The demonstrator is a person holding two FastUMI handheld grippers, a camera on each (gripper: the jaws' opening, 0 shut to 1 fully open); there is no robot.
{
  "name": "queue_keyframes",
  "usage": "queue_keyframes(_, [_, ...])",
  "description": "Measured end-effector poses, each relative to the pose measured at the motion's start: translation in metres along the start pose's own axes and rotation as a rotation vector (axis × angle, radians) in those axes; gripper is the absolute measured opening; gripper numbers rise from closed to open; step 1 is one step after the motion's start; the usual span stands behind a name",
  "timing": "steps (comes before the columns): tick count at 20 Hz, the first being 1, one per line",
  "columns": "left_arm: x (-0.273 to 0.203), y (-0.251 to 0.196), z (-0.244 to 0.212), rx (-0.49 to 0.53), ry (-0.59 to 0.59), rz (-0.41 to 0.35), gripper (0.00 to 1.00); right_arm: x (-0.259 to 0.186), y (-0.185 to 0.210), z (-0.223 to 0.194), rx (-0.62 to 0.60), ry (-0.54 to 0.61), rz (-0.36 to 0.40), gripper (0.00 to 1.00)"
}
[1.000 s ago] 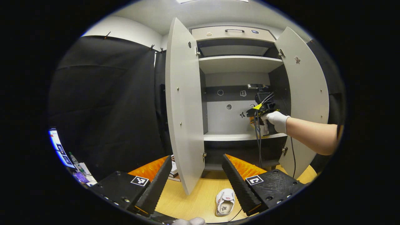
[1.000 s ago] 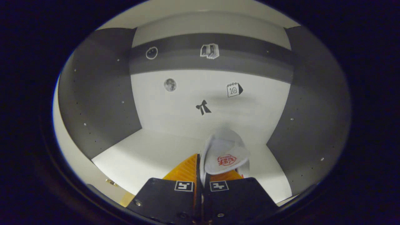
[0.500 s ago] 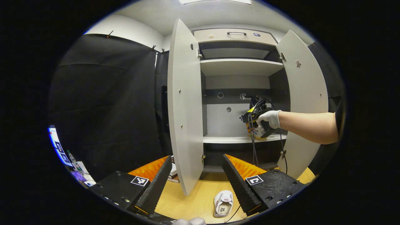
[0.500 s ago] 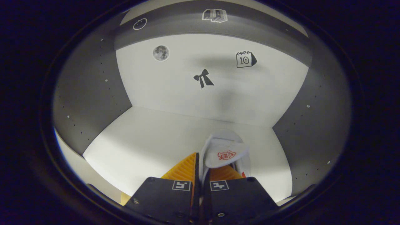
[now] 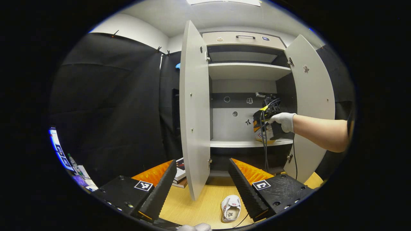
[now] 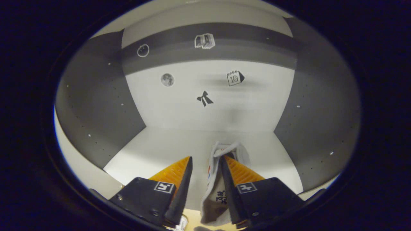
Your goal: Grab one shoe with the right hand and put it into the shoe cabinet, grab the other shoe with the left hand and put it into the shoe cabinet; then close the right door with the right hand and the left door with the left hand.
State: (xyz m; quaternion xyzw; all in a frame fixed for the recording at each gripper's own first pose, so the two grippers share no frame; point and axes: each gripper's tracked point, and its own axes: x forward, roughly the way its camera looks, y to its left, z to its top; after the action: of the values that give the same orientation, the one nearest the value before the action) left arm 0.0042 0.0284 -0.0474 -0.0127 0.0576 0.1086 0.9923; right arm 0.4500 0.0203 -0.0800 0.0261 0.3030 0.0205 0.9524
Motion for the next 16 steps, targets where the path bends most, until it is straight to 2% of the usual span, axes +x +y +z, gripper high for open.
queue_keyframes(1, [-0.002,0.001,0.001,-0.003,0.0,-0.007,0.96,-0.011,-0.001,0.006,-0.012,-0.046,-0.013,0.73])
queue_keyframes(2, [-0.003,0.002,0.0,-0.003,-0.002,-0.012,0.96,-0.026,-0.003,0.012,-0.026,-0.085,-0.022,0.8])
queue_keyframes(3, [-0.005,0.003,0.001,-0.001,-0.004,-0.018,0.96,-0.041,-0.003,0.015,-0.032,-0.125,-0.021,0.84])
queue_keyframes(6, [-0.007,0.005,0.002,-0.002,-0.008,-0.044,0.96,-0.091,0.004,0.02,-0.025,-0.231,0.018,0.86])
queue_keyframes(8, [-0.007,0.005,0.001,0.0,-0.008,-0.062,1.0,-0.126,0.002,0.015,-0.044,-0.284,0.02,1.0])
queue_keyframes(9, [-0.007,0.003,0.001,0.0,-0.01,-0.075,0.96,-0.143,0.0,0.01,-0.047,-0.314,0.023,0.99])
queue_keyframes(12, [-0.007,-0.001,0.0,0.01,-0.01,-0.111,0.96,-0.194,0.001,-0.017,-0.043,-0.39,0.06,0.99])
queue_keyframes(13, [-0.007,-0.003,-0.002,0.012,-0.005,-0.123,1.0,-0.209,0.002,-0.027,-0.042,-0.417,0.075,0.99])
queue_keyframes(16, [-0.006,-0.01,0.002,0.022,-0.015,-0.159,1.0,-0.252,-0.009,-0.067,-0.05,-0.454,0.053,0.99])
